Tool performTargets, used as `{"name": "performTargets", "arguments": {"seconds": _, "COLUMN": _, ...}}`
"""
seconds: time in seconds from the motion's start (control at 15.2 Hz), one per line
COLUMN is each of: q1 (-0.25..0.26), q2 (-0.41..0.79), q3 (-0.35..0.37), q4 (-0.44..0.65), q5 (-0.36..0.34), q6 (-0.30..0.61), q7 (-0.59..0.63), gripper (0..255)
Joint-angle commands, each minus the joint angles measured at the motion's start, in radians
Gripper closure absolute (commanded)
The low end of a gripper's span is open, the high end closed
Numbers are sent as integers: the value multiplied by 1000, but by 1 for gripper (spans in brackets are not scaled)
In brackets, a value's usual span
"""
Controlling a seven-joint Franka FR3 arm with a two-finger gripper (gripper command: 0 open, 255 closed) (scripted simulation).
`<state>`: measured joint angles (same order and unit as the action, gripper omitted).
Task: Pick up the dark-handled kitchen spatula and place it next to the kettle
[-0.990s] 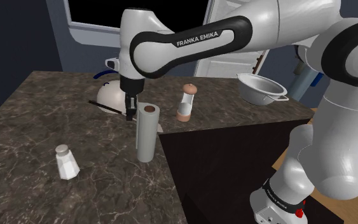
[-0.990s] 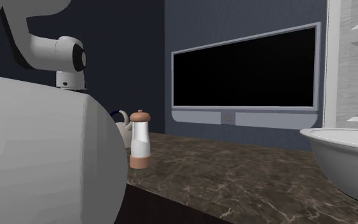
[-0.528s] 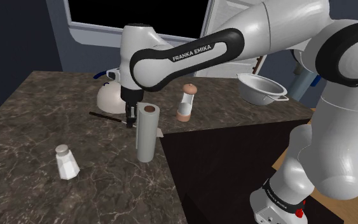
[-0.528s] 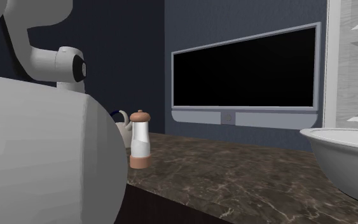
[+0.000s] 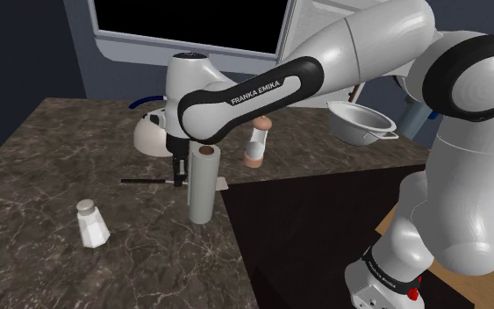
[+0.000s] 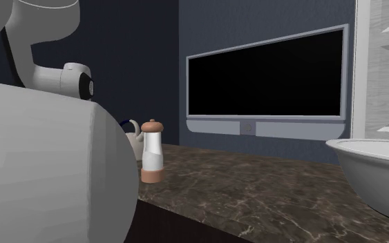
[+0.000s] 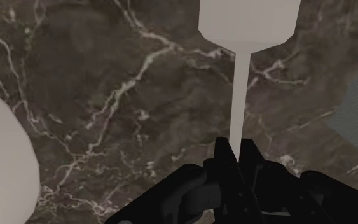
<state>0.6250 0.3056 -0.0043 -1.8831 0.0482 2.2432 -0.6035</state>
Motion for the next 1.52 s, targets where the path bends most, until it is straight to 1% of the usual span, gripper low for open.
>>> {"name": "performTargets", "arguments": {"seconds": 0.0, "q1": 0, "q2": 1, "q3": 0, "q4": -3, "q5": 0, "q6": 5, "q7": -1, "gripper": 255}}
{"name": "performTargets", "arguments": {"seconds": 0.33, "q1": 0, "q2": 1, "q3": 0, "q4": -3, "q5": 0, "q6": 5, "q7": -1, "gripper": 255}}
{"name": "performTargets", "arguments": {"seconds": 0.4, "q1": 0, "q2": 1, "q3": 0, "q4": -3, "q5": 0, "q6": 5, "q7": -1, "gripper": 0}}
{"name": "performTargets", "arguments": {"seconds": 0.73, "q1": 0, "q2": 1, "q3": 0, "q4": -3, "q5": 0, "q6": 5, "q7": -1, "gripper": 0}}
{"name": "performTargets", "arguments": {"seconds": 0.99, "q1": -2, "q2": -61, "q3": -2, "q4": 42, "q5": -3, "q6": -103, "q7": 1, "gripper": 0}}
{"name": "performTargets", "arguments": {"seconds": 1.45, "q1": -2, "q2": -61, "q3": -2, "q4": 42, "q5": -3, "q6": -103, "q7": 1, "gripper": 0}}
